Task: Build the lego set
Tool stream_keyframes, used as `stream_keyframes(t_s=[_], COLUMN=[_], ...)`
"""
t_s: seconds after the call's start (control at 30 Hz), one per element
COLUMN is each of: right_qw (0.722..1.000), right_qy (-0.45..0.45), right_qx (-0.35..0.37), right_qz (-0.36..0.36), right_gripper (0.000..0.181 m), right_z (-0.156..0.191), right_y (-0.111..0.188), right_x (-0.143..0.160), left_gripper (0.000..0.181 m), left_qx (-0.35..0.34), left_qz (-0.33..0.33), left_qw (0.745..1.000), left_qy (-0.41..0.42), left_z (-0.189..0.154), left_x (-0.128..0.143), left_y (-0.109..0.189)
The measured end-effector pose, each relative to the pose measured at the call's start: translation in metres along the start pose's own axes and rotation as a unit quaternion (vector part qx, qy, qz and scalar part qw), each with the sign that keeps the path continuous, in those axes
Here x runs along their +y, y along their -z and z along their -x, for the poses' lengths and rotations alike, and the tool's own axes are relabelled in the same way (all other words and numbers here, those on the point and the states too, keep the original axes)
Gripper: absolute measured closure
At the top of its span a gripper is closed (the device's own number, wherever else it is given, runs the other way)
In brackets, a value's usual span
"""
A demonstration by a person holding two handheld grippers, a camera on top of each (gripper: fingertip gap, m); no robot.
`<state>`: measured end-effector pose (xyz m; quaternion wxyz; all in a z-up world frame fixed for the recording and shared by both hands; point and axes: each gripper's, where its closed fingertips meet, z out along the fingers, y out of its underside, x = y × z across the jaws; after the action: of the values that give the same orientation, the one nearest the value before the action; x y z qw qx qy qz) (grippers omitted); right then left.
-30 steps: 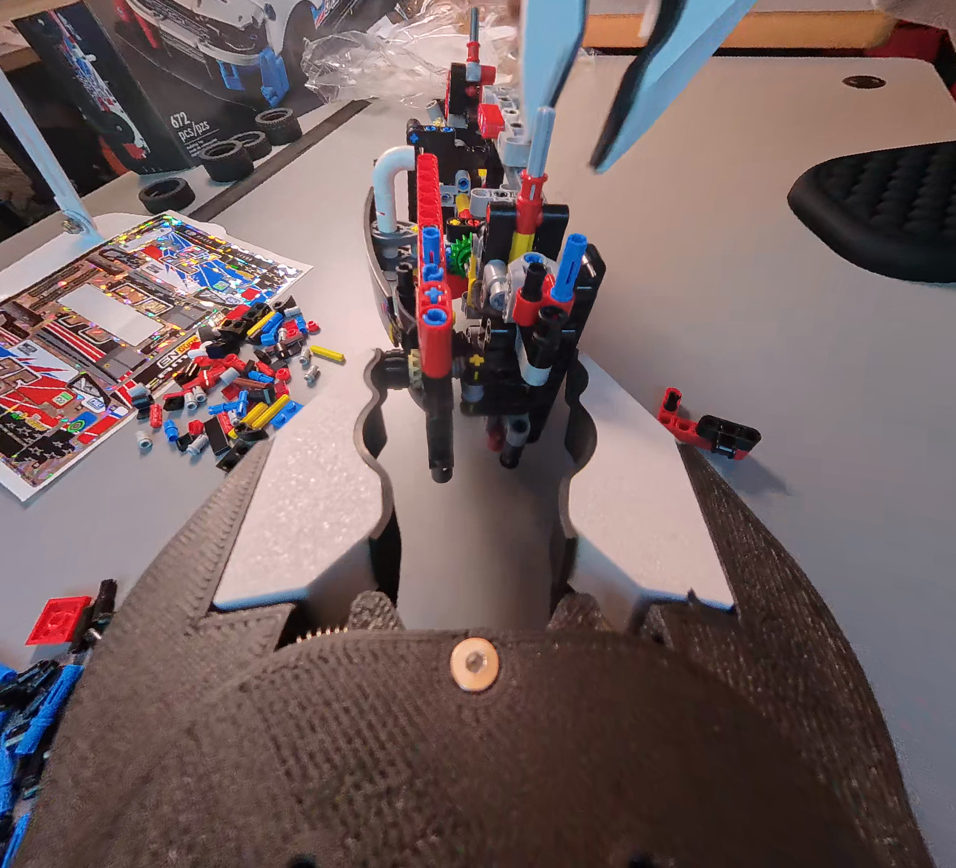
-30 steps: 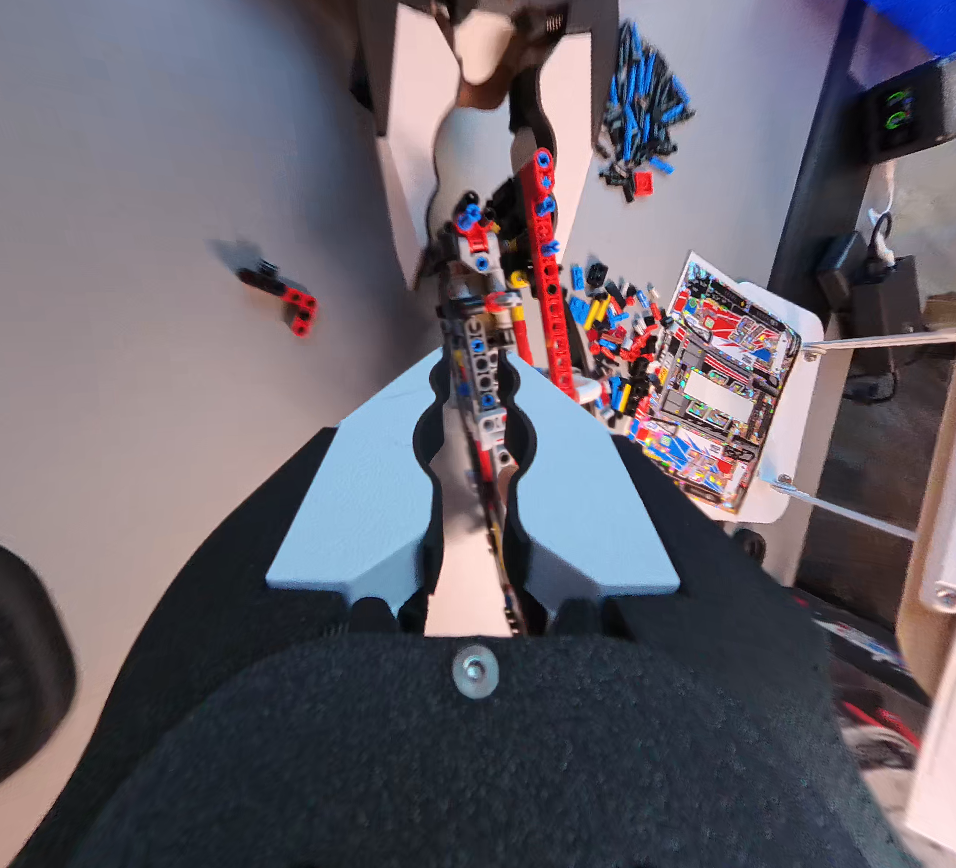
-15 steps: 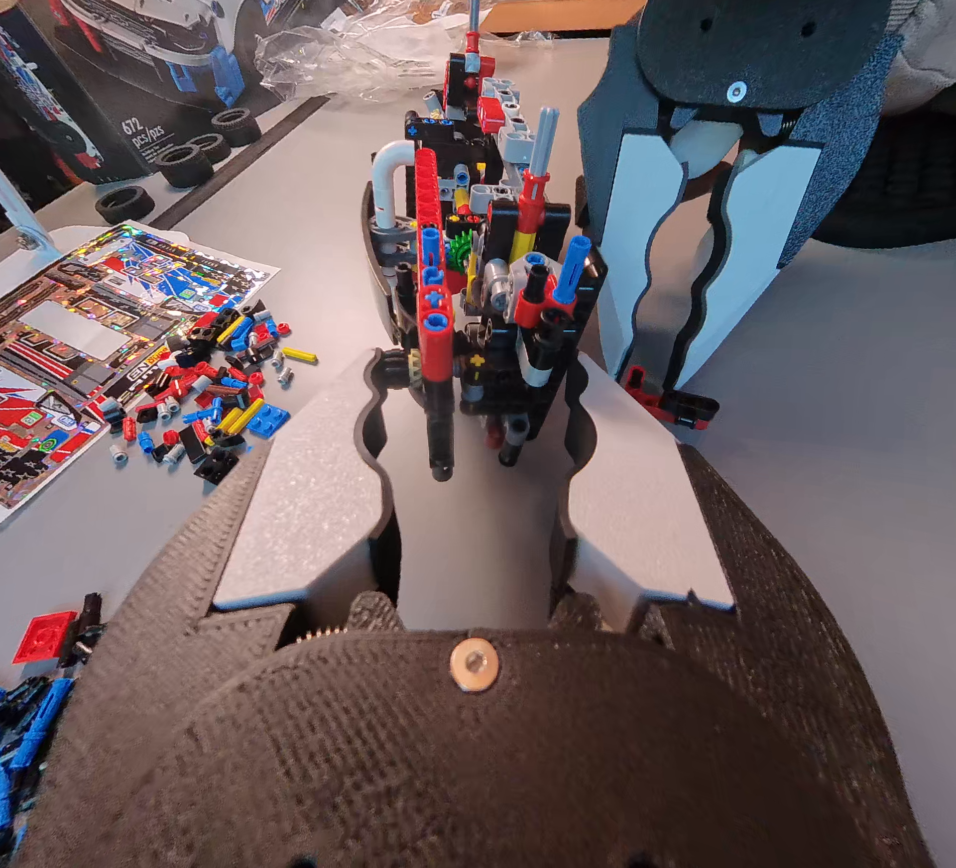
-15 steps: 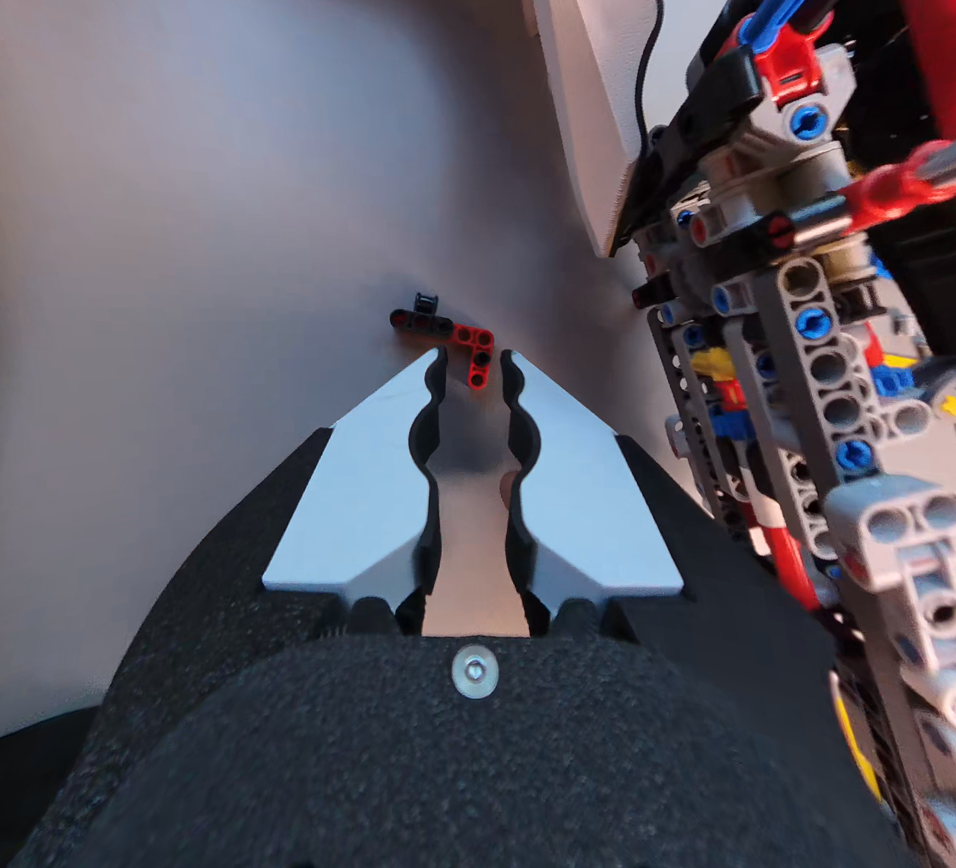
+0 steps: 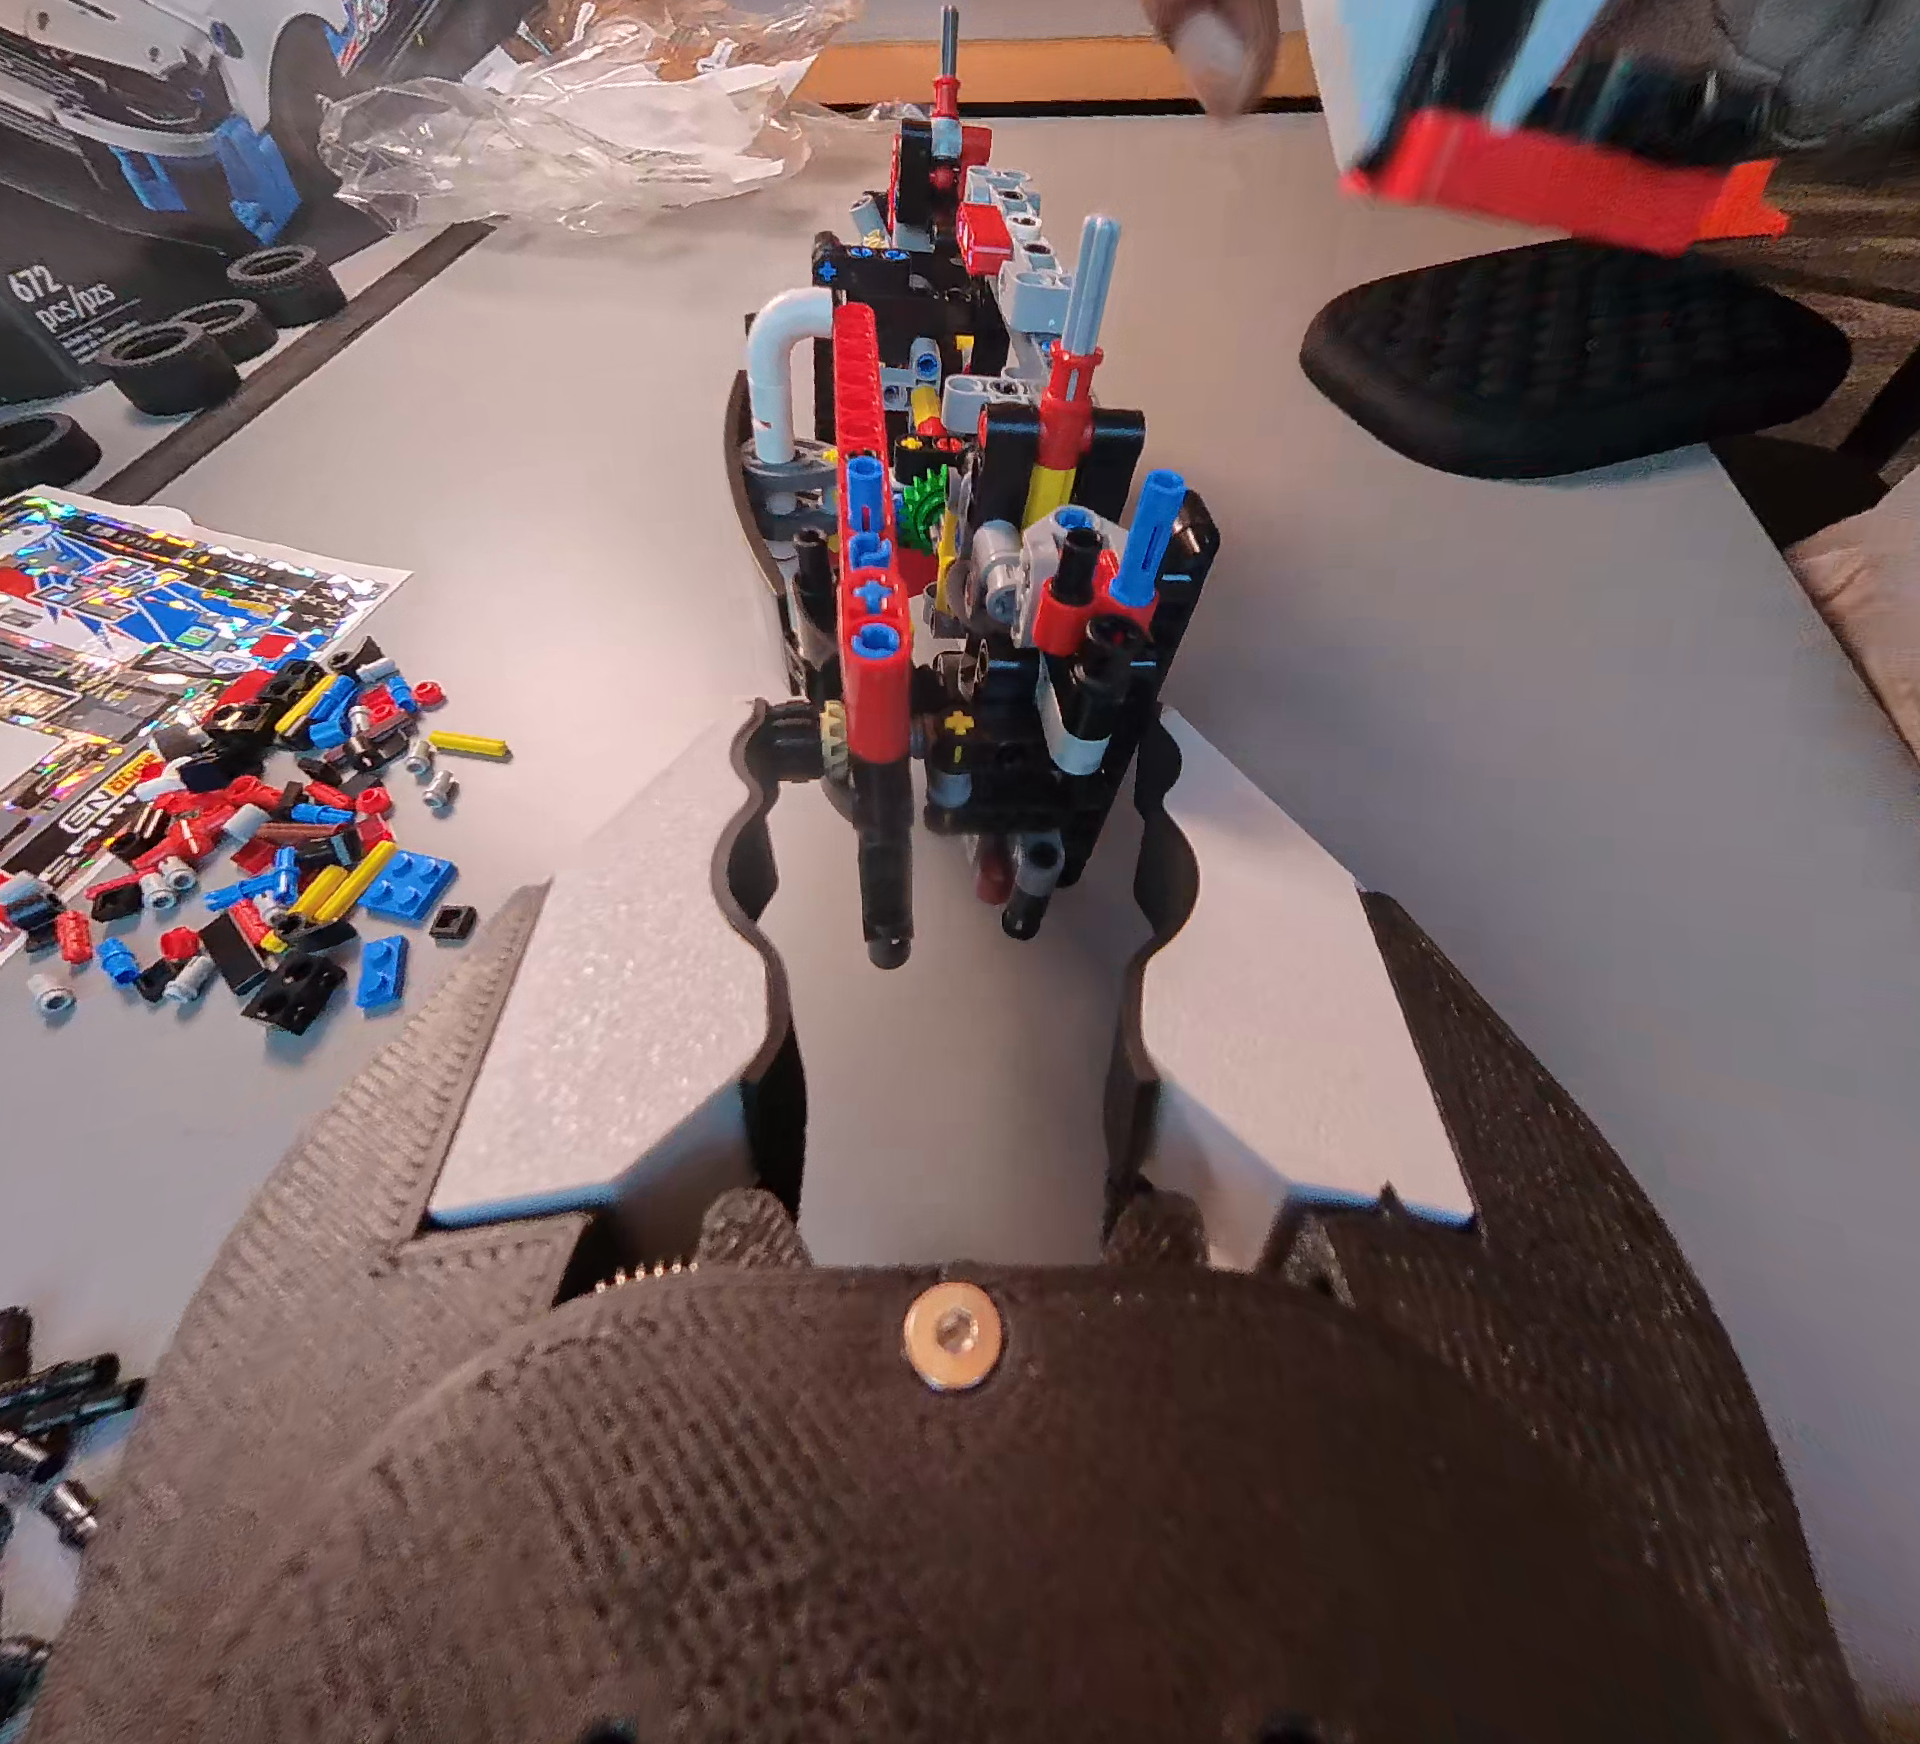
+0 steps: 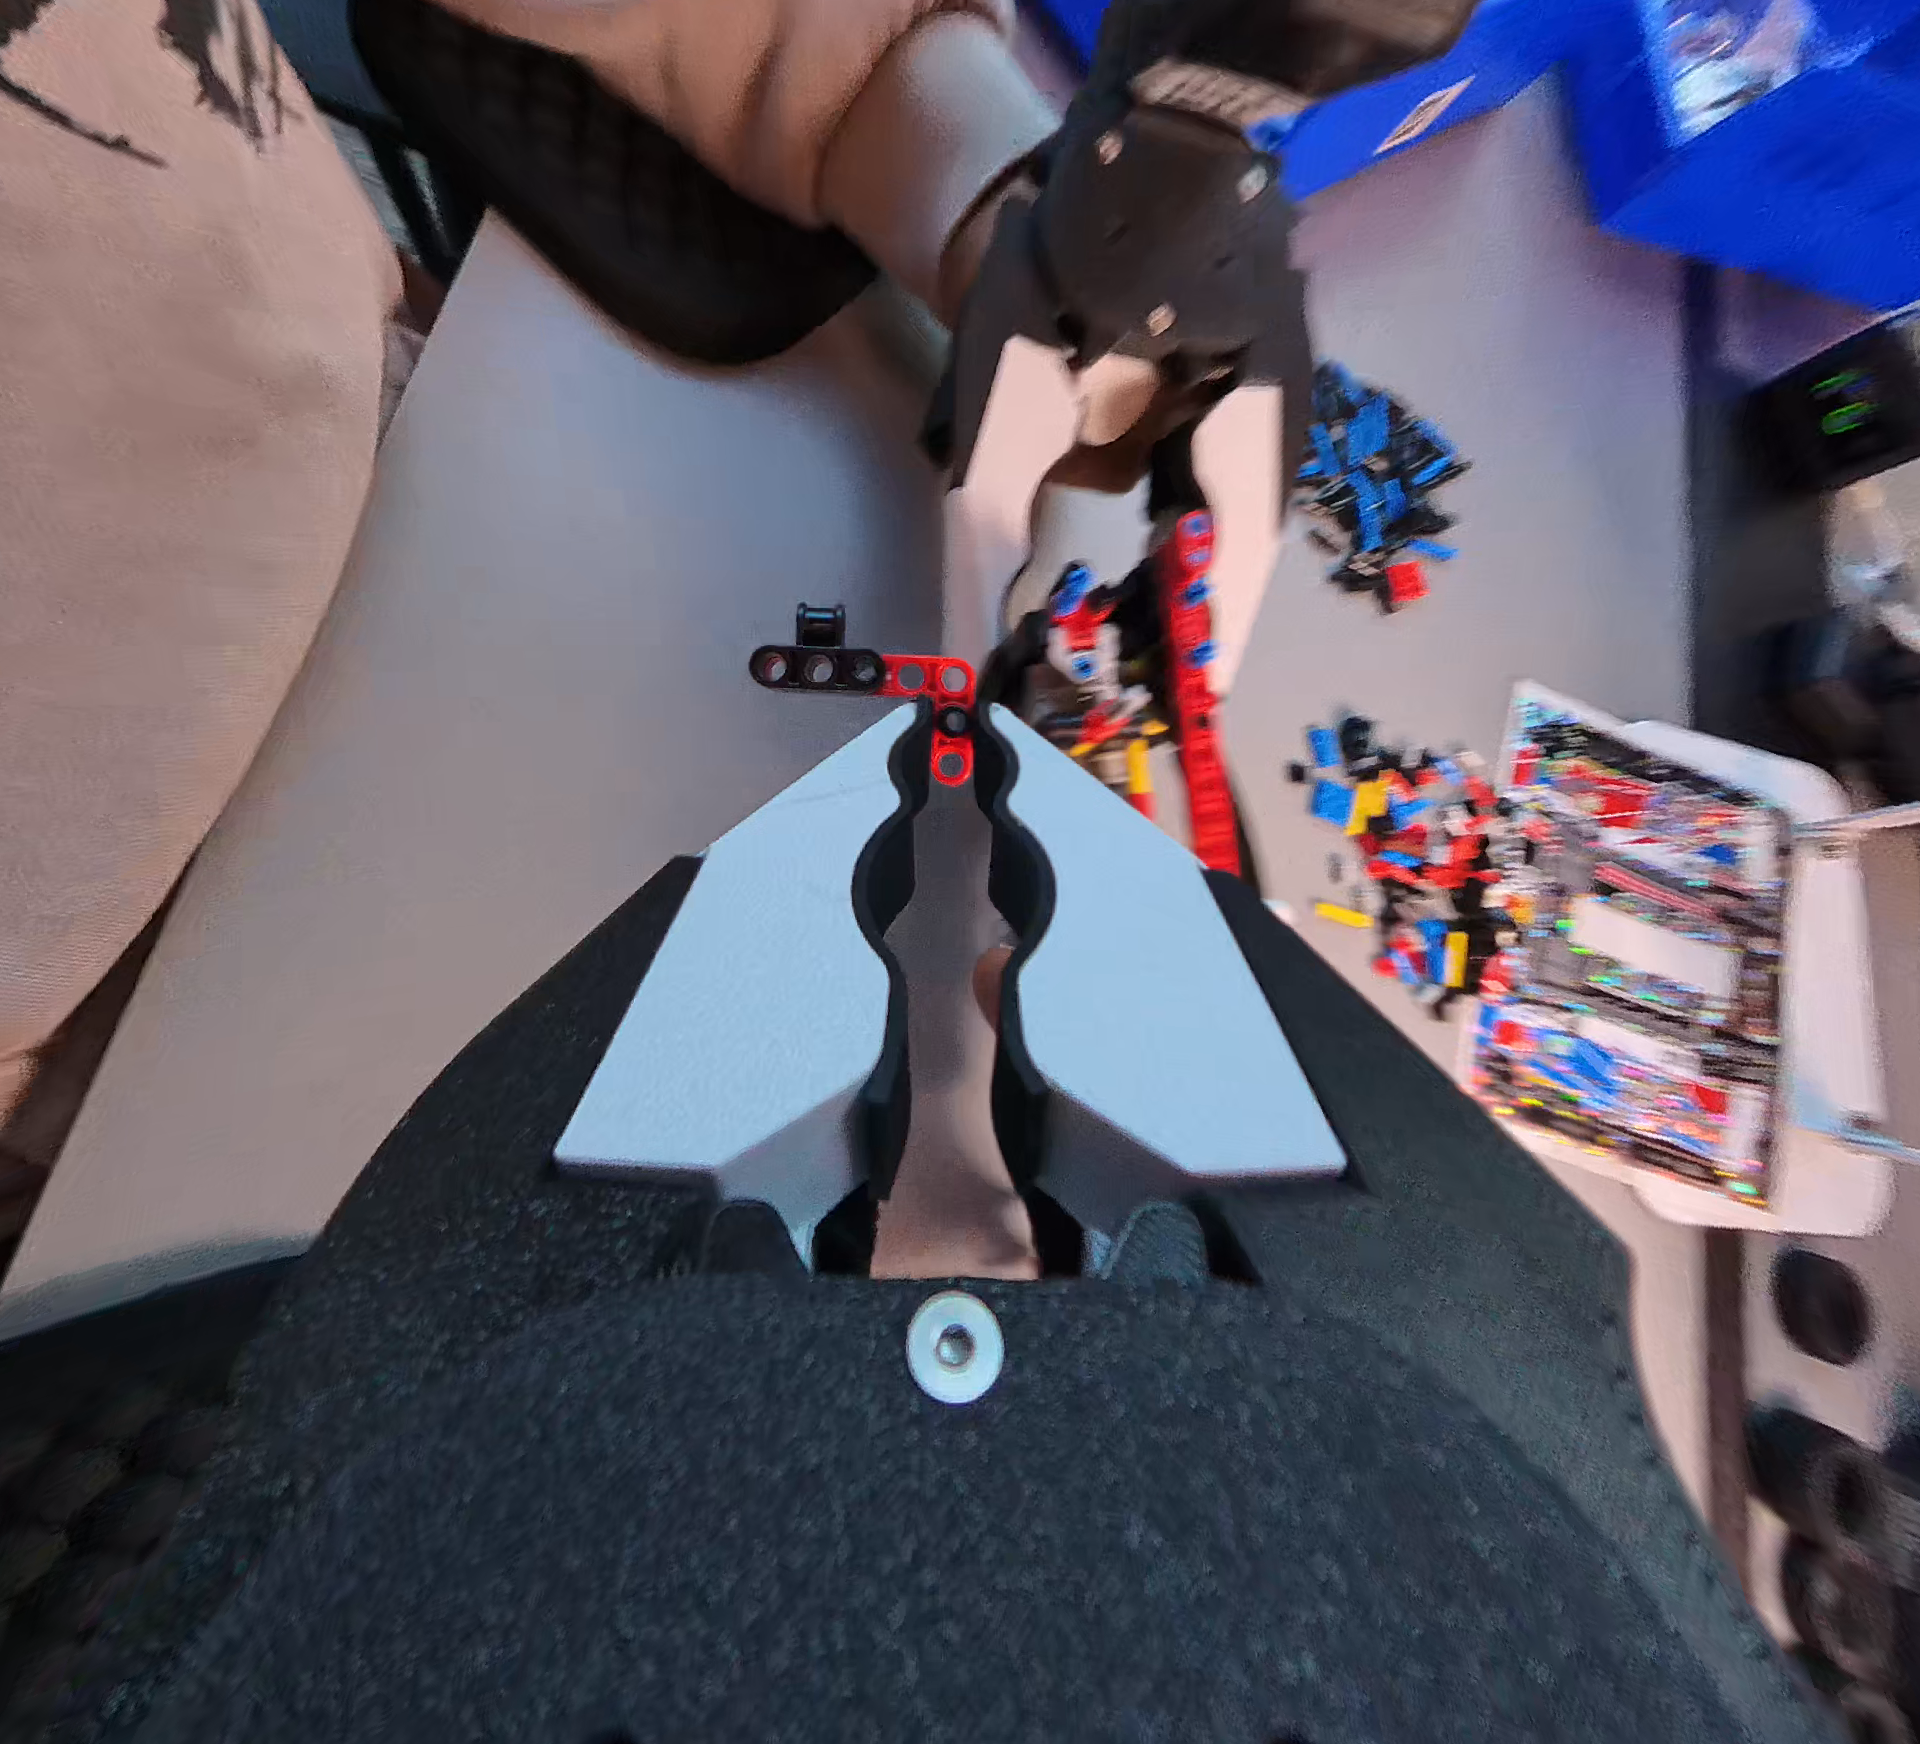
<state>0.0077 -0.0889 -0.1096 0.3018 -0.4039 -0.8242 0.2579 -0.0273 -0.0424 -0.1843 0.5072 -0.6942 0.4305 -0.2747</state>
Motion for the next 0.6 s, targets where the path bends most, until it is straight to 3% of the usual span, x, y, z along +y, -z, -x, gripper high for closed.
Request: stream_keyframes(t_s=[0.1, 0.2, 0.43, 0.6], right_qw=[0.999, 0.998, 0.996, 0.995], right_qy=[0.033, 0.045, 0.047, 0.055], right_qx=[0.019, 0.0, -0.048, -0.055], right_qz=[0.018, 0.038, 0.066, 0.069], right_gripper=[0.177, 0.176, 0.177, 0.177], right_z=[-0.026, -0.04, -0.041, -0.037], right_y=[0.01, 0.001, -0.034, -0.043], right_x=[-0.013, -0.017, -0.012, -0.008], left_gripper=[0.113, 0.113, 0.113, 0.113], left_qx=[0.012, 0.032, 0.06, 0.066], left_qz=[-0.001, -0.004, -0.006, -0.01], left_qw=[1.0, 0.999, 0.998, 0.998], left_qy=[-0.001, 0.002, 0.004, 0.011], left_z=[-0.006, -0.014, -0.025, -0.024], left_x=[-0.001, -0.002, -0.003, -0.003], left_y=[-0.001, -0.002, -0.003, -0.003])
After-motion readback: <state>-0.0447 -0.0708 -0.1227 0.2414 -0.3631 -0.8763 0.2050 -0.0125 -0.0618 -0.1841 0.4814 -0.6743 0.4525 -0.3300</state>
